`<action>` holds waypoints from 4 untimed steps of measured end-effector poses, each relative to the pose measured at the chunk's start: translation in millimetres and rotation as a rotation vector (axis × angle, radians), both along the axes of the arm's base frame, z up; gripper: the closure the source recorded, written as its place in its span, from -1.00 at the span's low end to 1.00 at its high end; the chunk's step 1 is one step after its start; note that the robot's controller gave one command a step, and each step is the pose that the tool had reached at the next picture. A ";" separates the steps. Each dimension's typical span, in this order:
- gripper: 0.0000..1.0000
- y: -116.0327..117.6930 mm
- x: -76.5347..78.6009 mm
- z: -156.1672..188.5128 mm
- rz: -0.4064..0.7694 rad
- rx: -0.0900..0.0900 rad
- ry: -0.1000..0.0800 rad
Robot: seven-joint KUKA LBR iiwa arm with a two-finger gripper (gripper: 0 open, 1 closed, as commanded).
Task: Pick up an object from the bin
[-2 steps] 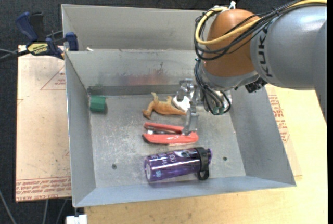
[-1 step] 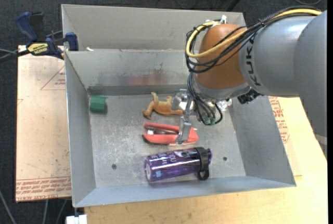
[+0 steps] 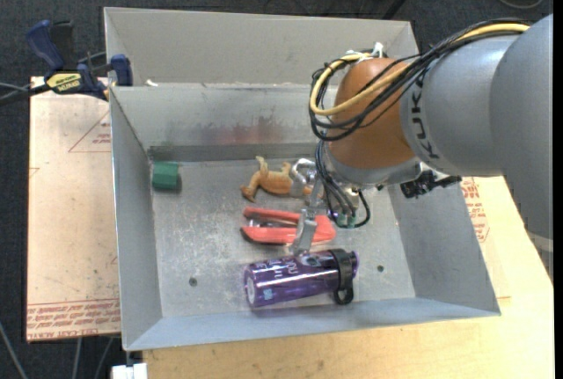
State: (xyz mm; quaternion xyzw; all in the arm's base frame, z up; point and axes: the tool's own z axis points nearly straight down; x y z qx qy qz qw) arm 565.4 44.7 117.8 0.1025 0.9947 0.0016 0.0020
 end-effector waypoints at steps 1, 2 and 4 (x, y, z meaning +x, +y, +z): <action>-1.00 -6.6 6.8 -40.5 0.050 0.001 -0.002; 1.00 -5.6 3.4 -50.5 -0.107 0.004 -0.015; 1.00 -5.7 -1.3 -45.3 -0.144 0.003 -0.003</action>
Offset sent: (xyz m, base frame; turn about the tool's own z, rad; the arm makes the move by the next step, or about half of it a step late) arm -0.0043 -0.0060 -0.0478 0.1652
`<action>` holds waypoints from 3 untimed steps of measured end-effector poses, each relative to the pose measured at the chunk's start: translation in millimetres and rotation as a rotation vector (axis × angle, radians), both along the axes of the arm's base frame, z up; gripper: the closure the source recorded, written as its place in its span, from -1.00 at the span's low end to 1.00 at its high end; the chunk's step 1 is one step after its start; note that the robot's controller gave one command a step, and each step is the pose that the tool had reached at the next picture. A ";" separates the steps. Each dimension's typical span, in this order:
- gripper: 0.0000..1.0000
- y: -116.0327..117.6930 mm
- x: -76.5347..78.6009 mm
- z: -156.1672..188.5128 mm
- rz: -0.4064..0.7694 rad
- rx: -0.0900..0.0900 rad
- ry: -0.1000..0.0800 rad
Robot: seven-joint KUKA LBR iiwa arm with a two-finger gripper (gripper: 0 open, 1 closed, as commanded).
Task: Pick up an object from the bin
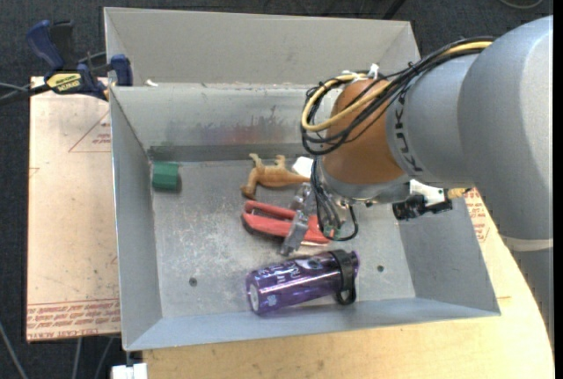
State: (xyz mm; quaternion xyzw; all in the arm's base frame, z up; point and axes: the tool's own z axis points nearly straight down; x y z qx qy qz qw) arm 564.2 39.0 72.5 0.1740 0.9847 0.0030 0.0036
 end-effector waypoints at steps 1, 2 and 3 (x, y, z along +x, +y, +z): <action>1.00 -0.2 -3.0 19.0 0.005 -0.001 0.010; 1.00 -0.3 -1.8 42.6 0.007 -0.001 0.006; 1.00 -0.1 -0.6 59.3 0.007 0.000 0.001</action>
Offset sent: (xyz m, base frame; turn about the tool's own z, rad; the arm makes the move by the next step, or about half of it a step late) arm 0.0000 0.0001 0.0297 0.0000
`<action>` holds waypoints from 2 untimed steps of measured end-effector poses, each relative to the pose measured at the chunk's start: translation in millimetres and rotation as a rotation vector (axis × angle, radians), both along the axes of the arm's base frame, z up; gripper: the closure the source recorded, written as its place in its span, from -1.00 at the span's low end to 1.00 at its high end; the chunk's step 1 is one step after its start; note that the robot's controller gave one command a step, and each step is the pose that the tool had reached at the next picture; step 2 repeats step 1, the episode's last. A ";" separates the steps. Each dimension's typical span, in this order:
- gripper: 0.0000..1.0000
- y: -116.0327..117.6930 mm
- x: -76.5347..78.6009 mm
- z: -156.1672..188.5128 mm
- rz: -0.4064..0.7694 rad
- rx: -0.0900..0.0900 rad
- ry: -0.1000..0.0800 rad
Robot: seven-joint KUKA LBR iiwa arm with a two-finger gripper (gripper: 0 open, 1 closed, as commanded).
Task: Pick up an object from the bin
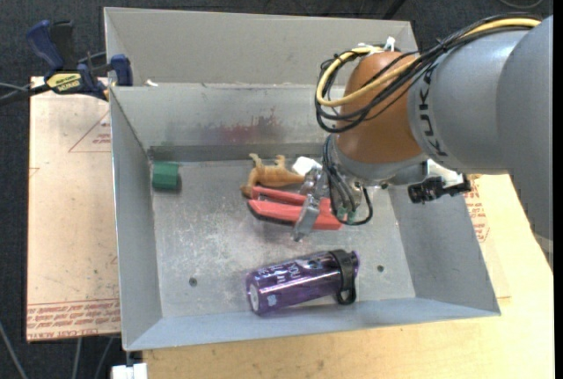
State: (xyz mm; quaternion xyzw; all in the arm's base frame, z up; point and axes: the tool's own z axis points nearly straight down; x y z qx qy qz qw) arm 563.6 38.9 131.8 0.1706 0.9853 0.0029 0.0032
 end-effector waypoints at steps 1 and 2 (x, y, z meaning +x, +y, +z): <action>1.00 0.0 -0.7 10.5 0.001 0.000 0.004; 1.00 0.0 -0.7 10.5 0.001 0.000 0.004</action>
Offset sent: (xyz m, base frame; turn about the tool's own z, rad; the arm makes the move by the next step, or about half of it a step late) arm 0.0001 0.0001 0.0660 0.0000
